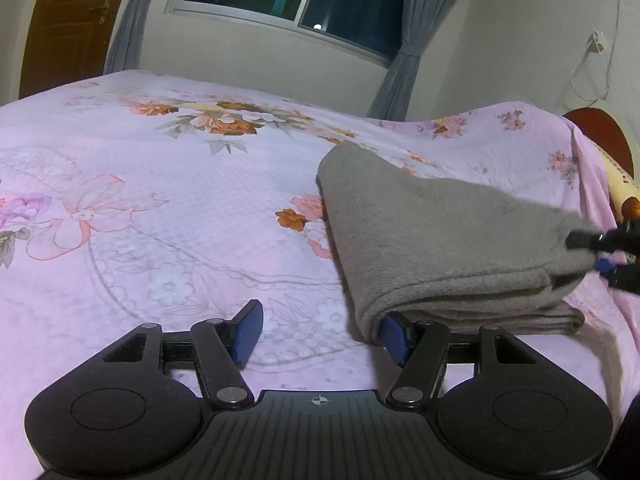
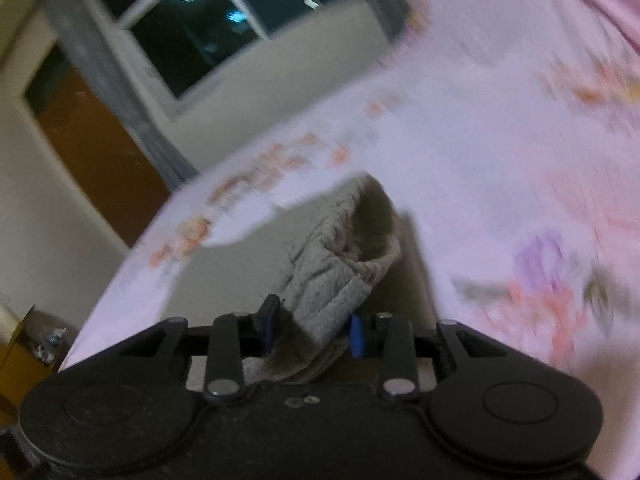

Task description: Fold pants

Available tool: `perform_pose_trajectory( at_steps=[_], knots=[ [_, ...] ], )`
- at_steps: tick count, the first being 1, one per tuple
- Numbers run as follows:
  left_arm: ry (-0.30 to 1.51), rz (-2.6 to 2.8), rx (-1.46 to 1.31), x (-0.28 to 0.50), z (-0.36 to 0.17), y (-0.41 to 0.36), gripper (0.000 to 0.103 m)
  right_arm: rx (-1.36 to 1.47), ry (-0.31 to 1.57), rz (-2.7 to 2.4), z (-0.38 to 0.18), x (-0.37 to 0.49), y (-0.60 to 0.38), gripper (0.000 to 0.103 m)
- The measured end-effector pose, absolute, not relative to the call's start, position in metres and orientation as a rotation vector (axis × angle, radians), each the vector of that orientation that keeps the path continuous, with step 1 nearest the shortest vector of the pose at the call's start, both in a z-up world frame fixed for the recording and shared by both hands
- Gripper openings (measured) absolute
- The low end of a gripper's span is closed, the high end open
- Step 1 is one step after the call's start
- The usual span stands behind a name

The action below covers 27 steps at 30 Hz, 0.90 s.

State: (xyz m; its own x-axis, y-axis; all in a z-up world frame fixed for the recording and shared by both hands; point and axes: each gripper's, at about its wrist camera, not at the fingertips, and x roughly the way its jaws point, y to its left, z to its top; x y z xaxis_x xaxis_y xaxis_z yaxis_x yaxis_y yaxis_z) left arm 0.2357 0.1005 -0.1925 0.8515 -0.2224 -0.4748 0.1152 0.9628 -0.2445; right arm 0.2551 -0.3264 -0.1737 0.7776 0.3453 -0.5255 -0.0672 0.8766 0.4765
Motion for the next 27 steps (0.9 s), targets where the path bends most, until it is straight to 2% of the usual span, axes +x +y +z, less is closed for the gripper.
perform_pose_trajectory(
  at_steps=[4,7,9,10,11,12,15,19,23,27],
  knots=[
    [0.528,-0.183,-0.193,0.236,-0.193,0.099,0.063,0.506,0.816,0.147,-0.212,0.272,-0.338,0.035],
    [0.549,-0.181,-0.172,0.233,-0.189,0.098,0.063,0.525,0.817,0.177,-0.214,0.265,-0.341,0.039],
    [0.579,-0.185,-0.198,0.227,-0.183,0.105,0.063,0.484,0.816,0.186,-0.202,0.261,-0.344,0.050],
    [0.587,-0.181,-0.219,0.222,-0.179,0.110,0.063,0.432,0.796,0.173,-0.194,0.256,-0.345,0.059],
    [0.584,-0.161,-0.246,0.215,-0.173,0.115,0.063,0.377,0.762,0.166,-0.182,0.246,-0.346,0.059],
    [0.576,-0.152,-0.261,0.210,-0.166,0.117,0.063,0.336,0.730,0.181,-0.172,0.240,-0.348,0.046],
    [0.489,-0.264,-0.243,0.206,-0.136,0.103,0.063,0.251,0.676,0.243,-0.150,0.240,-0.346,0.025],
    [0.473,-0.398,-0.197,0.235,-0.120,0.057,0.063,0.130,0.635,0.314,-0.142,0.257,-0.317,0.022],
    [0.638,-0.388,-0.162,0.279,-0.155,0.034,0.063,0.027,0.784,0.261,-0.175,0.284,-0.301,0.020],
    [0.649,-0.416,-0.157,0.287,-0.146,0.035,0.063,0.020,0.801,0.311,-0.175,0.288,-0.304,0.024]
  ],
)
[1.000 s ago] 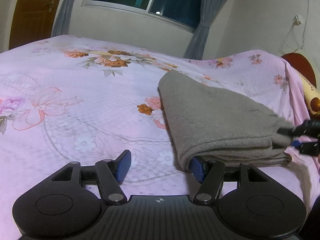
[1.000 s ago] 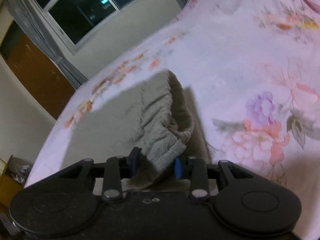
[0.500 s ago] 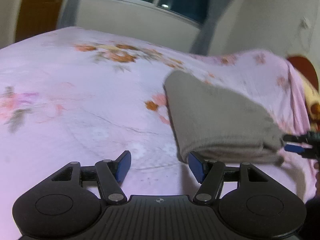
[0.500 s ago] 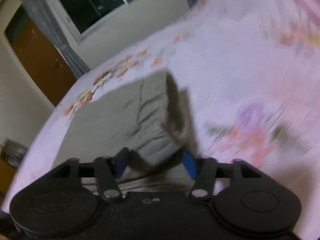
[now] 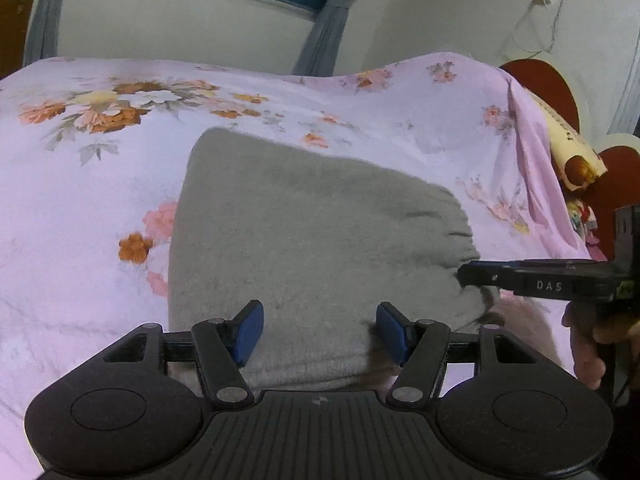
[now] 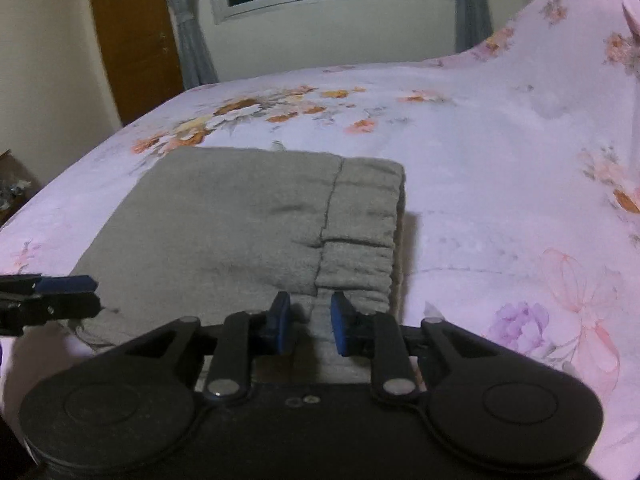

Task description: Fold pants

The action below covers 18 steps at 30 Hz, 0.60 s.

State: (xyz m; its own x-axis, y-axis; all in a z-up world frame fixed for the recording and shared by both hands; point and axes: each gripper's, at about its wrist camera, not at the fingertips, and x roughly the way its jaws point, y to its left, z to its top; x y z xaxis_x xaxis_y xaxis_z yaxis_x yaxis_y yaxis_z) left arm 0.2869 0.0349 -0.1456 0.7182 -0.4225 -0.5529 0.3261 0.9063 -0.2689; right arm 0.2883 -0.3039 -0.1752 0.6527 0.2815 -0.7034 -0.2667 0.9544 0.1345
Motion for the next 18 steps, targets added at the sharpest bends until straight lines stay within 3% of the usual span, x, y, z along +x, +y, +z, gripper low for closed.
perform_pose_trajectory(
  at_steps=[3,8,15,18],
  knots=[
    [0.569,-0.437,-0.130,0.303,-0.121,0.038,0.063,0.031,0.716,0.338,-0.153,0.288,-0.309,0.030],
    [0.569,-0.407,-0.117,0.376,-0.100,0.031,0.063,0.028,0.691,0.323,-0.142,0.334,-0.303,0.029],
    [0.799,-0.348,-0.128,0.463,-0.156,0.018,0.063,-0.013,0.828,0.271,-0.187,0.392,-0.294,0.026],
    [0.783,-0.354,-0.064,0.458,-0.160,0.010,0.063,0.006,0.821,0.271,-0.196,0.390,-0.299,0.026]
  ],
)
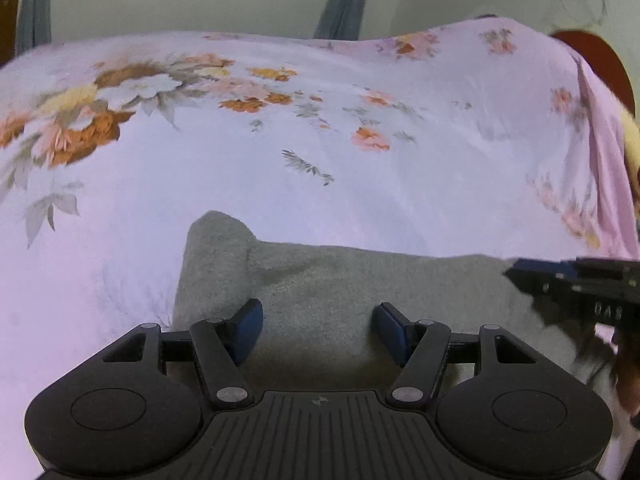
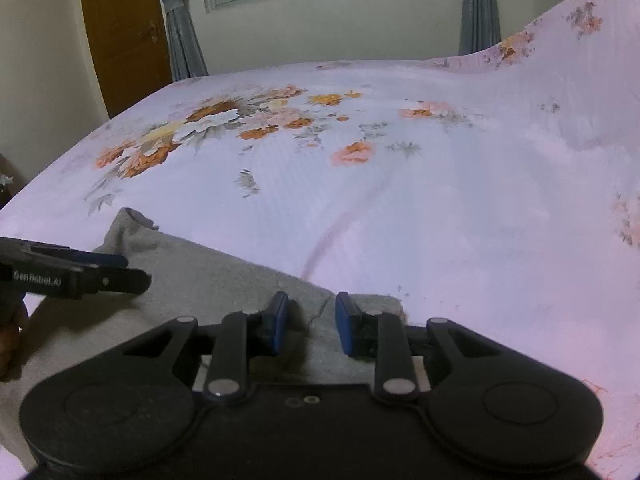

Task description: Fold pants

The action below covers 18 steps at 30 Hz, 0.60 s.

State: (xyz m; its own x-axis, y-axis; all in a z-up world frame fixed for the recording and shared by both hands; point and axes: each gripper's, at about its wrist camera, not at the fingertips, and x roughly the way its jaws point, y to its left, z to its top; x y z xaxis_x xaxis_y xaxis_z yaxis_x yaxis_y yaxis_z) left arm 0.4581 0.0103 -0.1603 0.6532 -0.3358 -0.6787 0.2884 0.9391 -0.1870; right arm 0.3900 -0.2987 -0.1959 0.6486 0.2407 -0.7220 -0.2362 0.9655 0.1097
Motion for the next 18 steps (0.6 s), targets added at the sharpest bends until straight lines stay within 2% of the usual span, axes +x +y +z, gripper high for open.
perform_pose_trajectory(
  at_steps=[8,12,18],
  knots=[
    [0.694,-0.382,0.005,0.399,-0.135,0.013,0.063,0.013,0.738,0.302,-0.167,0.348,-0.298,0.034],
    [0.694,-0.346,0.109,0.389,-0.147,-0.002,0.063,-0.116,0.778,0.262,-0.191,0.332,-0.282,0.035],
    [0.669,-0.321,0.131,0.366,-0.124,-0.010,0.063,-0.110,0.748,0.276,-0.164,0.312,-0.281,0.036]
  ],
)
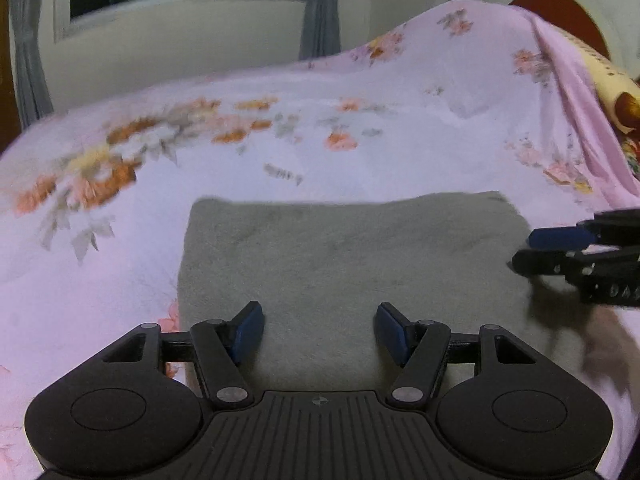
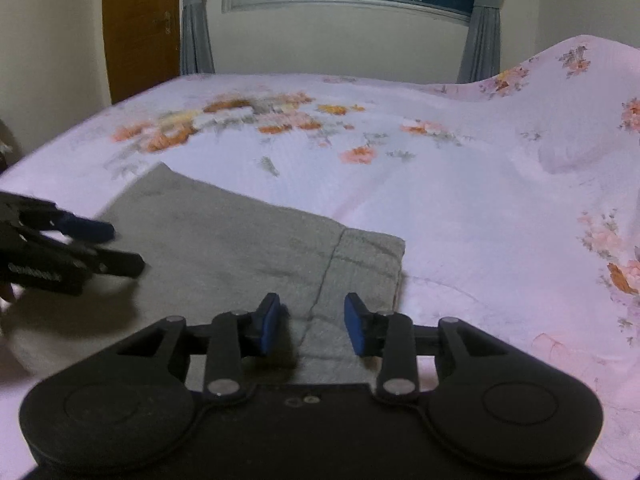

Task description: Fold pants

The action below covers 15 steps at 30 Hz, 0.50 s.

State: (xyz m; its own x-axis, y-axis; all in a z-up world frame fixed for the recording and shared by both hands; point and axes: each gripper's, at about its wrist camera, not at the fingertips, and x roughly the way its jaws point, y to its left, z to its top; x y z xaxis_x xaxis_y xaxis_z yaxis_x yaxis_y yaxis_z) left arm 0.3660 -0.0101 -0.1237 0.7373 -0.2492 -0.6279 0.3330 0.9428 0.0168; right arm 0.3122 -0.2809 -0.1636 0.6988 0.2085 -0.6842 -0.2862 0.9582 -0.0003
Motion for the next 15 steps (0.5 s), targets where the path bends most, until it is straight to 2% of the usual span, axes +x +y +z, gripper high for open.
perform_pose_trajectory(
  at_steps=[7,11,15],
  knots=[
    [0.657,-0.300,0.116,0.320,-0.115,-0.010,0.063,-0.128,0.684,0.315,-0.149,0.271,-0.281,0.036],
    [0.711,-0.277,0.096,0.314,-0.142,-0.007,0.063,-0.147,0.802,0.293,-0.175,0.278,-0.277,0.035],
    [0.695,-0.266,0.080,0.312,-0.146,-0.006,0.064,-0.177,0.788,0.276,-0.182,0.277,-0.272,0.037]
  ],
)
